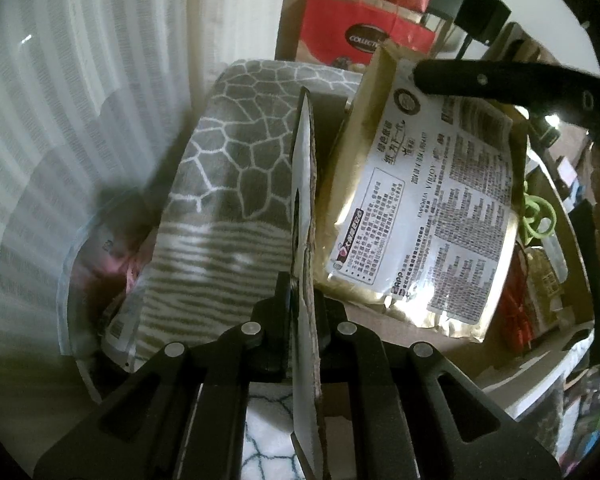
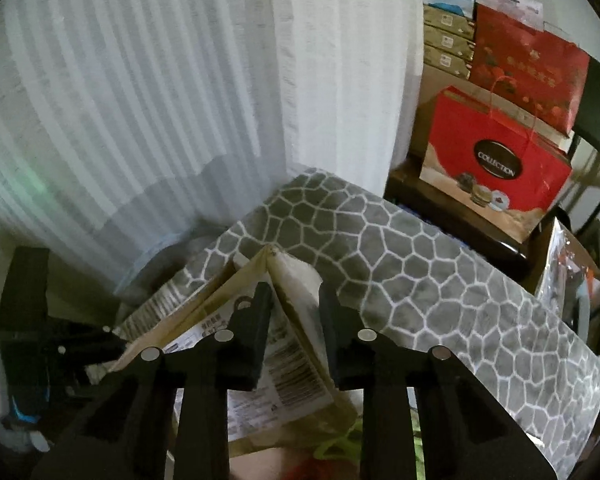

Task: Organize objects
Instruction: 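Lift the gold packet and carry it over the tray with the right tool, then lower the gold packet upright into the tray with the right tool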

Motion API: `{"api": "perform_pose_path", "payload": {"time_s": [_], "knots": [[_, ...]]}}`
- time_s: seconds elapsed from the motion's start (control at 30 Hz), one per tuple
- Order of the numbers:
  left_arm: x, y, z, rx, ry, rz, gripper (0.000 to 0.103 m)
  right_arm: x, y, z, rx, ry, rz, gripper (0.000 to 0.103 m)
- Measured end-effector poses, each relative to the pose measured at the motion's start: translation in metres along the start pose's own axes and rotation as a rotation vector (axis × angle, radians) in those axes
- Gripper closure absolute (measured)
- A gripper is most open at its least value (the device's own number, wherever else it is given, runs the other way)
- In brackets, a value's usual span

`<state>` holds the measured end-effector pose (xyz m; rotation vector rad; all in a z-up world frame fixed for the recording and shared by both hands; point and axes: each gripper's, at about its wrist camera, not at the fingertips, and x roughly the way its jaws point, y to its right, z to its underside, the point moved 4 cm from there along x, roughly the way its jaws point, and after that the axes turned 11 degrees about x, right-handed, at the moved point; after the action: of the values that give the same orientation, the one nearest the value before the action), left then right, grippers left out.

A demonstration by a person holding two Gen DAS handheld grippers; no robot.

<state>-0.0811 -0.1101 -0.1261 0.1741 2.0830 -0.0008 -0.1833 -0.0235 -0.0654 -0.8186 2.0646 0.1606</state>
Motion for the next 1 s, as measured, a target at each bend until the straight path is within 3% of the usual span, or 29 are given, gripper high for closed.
{"api": "perform_pose_path", "payload": {"time_s": [0.1,0.17,0.23,0.33,0.5,0.67,0.9,1.0], "knots": [[0.000,-0.001,0.000,-0.003,0.001,0.006,0.096,-0.004,0.008,0.001,0.028,-0.001,0.017,0.077],[0.000,-0.002,0.000,-0.002,0.002,0.007,0.096,-0.015,0.016,0.000,0.088,0.016,0.042,0.063],[0.000,-0.002,0.000,-0.003,0.001,0.009,0.096,-0.028,0.026,0.001,0.160,0.026,0.087,0.056],[-0.001,-0.003,0.000,-0.004,0.000,0.009,0.095,-0.044,0.040,0.017,0.294,-0.017,0.116,0.056],[0.000,-0.004,0.000,-0.006,0.000,0.011,0.095,-0.058,0.035,0.050,0.361,-0.063,0.046,0.056],[0.000,-0.004,-0.001,-0.006,-0.002,0.007,0.096,-0.051,0.024,0.076,0.443,-0.137,-0.079,0.055],[0.000,-0.005,0.000,-0.006,-0.002,0.008,0.096,-0.026,0.016,0.090,0.516,-0.167,-0.134,0.055],[0.000,-0.006,-0.001,-0.007,-0.002,0.006,0.096,-0.015,0.013,0.089,0.529,-0.169,-0.140,0.049]]}}
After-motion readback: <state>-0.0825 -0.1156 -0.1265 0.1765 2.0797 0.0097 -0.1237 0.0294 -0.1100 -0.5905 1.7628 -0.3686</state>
